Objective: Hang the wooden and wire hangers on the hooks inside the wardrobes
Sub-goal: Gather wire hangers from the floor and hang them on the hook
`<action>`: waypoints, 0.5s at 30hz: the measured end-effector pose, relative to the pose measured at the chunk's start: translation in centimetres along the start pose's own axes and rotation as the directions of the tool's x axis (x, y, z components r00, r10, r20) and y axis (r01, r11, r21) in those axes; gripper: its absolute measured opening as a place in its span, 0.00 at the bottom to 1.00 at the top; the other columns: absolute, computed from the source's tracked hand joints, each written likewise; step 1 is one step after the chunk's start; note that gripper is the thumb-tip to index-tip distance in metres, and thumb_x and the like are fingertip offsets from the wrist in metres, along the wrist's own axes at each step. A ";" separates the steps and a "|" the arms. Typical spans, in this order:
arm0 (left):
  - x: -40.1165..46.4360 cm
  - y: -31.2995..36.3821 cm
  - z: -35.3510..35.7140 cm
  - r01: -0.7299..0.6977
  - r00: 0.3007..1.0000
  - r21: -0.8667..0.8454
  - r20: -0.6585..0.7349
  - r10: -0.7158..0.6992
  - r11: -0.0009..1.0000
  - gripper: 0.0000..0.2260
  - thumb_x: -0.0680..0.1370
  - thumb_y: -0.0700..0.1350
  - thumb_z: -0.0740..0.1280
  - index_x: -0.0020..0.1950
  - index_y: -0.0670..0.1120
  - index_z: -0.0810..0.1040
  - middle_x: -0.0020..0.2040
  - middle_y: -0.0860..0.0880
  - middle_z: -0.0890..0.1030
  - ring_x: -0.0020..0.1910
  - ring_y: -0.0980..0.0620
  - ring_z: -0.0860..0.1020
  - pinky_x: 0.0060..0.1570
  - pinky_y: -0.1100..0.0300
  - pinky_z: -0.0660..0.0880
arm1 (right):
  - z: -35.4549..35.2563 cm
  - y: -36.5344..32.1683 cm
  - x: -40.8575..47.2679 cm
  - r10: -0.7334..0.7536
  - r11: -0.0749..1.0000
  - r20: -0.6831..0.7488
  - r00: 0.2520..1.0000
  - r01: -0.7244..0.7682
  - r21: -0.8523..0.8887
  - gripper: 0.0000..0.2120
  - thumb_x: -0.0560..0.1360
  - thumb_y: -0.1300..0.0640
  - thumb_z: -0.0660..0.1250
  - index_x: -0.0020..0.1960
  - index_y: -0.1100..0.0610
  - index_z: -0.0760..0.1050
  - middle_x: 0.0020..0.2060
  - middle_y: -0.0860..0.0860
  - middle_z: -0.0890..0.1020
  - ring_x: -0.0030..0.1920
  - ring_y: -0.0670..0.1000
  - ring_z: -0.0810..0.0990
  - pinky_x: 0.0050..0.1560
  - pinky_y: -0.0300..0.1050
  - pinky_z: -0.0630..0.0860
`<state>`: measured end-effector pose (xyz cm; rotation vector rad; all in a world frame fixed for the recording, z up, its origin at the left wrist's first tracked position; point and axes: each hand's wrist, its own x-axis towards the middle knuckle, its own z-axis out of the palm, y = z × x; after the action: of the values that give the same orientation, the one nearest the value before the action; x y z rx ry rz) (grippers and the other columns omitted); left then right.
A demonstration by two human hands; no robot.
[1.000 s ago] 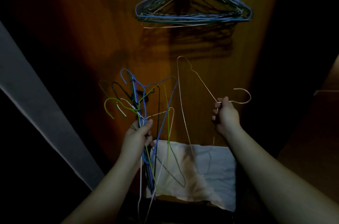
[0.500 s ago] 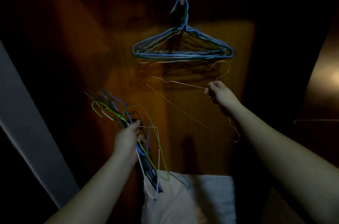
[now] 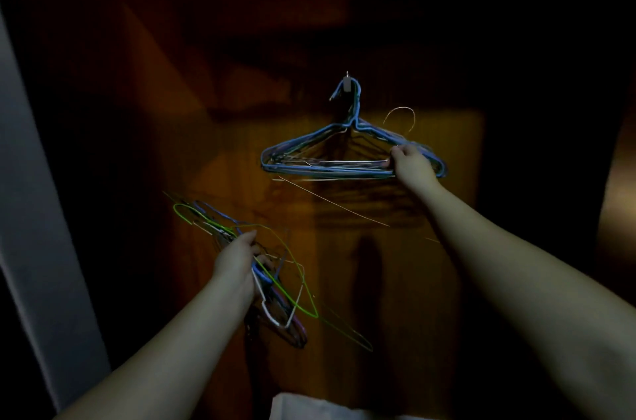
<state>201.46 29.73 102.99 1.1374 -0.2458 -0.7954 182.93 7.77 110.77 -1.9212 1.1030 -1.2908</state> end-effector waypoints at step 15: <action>1.9 2.0 3.9 -0.064 0.997 -0.022 -0.042 0.063 0.998 0.17 0.83 0.42 0.59 0.71 0.39 0.67 0.57 0.40 0.79 0.11 0.55 0.62 0.16 0.72 0.61 | 0.5 -5.9 7.6 -0.056 0.986 -0.003 0.998 0.056 0.158 0.14 0.83 0.53 0.57 0.63 0.59 0.72 0.40 0.48 0.78 0.40 0.46 0.77 0.41 0.43 0.76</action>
<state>201.53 26.08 106.01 1.1174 -0.2369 -0.7161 186.70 4.14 118.86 -1.8464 0.9217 -1.3645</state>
